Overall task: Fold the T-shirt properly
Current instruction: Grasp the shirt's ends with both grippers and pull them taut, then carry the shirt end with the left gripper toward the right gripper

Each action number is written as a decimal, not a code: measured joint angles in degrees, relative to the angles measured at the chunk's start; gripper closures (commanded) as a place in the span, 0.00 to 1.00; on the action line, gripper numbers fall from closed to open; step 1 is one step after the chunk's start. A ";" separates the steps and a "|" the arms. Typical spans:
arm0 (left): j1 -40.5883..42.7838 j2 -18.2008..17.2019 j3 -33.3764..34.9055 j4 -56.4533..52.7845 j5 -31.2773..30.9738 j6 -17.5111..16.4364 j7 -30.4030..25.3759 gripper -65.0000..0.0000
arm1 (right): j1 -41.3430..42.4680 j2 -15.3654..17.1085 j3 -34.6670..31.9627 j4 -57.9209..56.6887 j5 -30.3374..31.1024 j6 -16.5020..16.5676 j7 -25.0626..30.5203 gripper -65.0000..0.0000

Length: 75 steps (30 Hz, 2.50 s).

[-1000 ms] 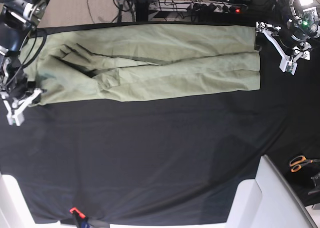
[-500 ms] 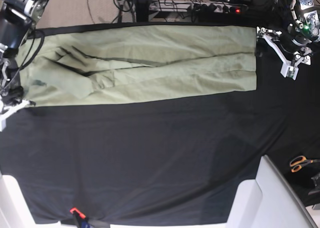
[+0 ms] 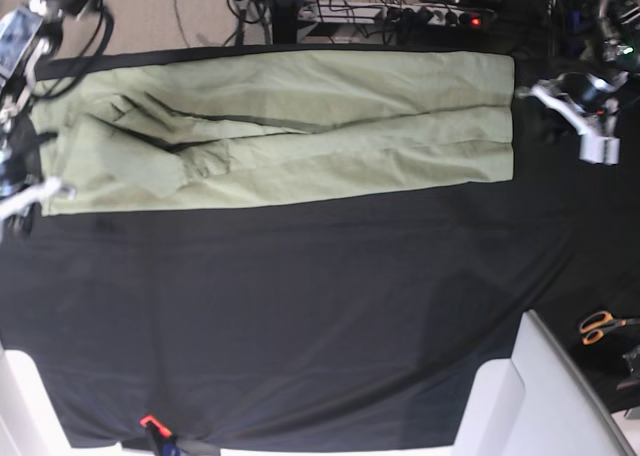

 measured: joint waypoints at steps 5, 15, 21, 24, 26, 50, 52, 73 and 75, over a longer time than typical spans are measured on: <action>0.61 -5.09 -1.16 -8.41 -8.70 -6.32 0.42 0.88 | -3.17 -0.11 -0.33 -0.46 0.00 -0.04 0.39 0.97; -1.38 -0.98 -0.55 -12.48 -9.57 -7.15 0.02 0.00 | -6.62 -0.09 -3.30 -0.46 0.15 0.44 0.42 0.97; -5.86 -1.31 -1.09 -23.98 -10.25 -7.15 -1.73 0.00 | -7.74 0.02 -5.40 -0.46 -0.04 0.04 0.28 0.97; -7.26 -1.20 2.32 -23.98 -10.60 -7.15 -2.36 0.00 | -7.72 0.02 -5.68 -0.46 -0.02 0.20 0.37 0.97; -7.96 -0.57 3.56 -24.24 -10.84 -7.17 -3.02 0.00 | -7.82 -0.02 -5.68 -0.46 -0.04 0.24 0.26 0.97; -11.47 1.92 7.02 -32.02 -13.90 -9.77 -5.40 0.62 | -8.68 0.02 -5.35 -0.46 -0.02 -0.02 0.35 0.97; -12.17 1.95 7.06 -32.94 -13.16 -9.42 -4.46 0.94 | -9.03 0.00 -5.35 -0.46 0.00 0.00 0.37 0.97; -7.78 0.46 7.91 -5.44 28.13 -2.25 -7.43 1.00 | -9.42 -0.11 -5.46 -0.46 0.02 -0.02 0.33 0.97; -6.23 3.69 8.98 0.55 34.99 -0.17 -6.51 1.00 | -9.38 -0.15 -5.66 -0.46 0.17 0.00 0.31 0.97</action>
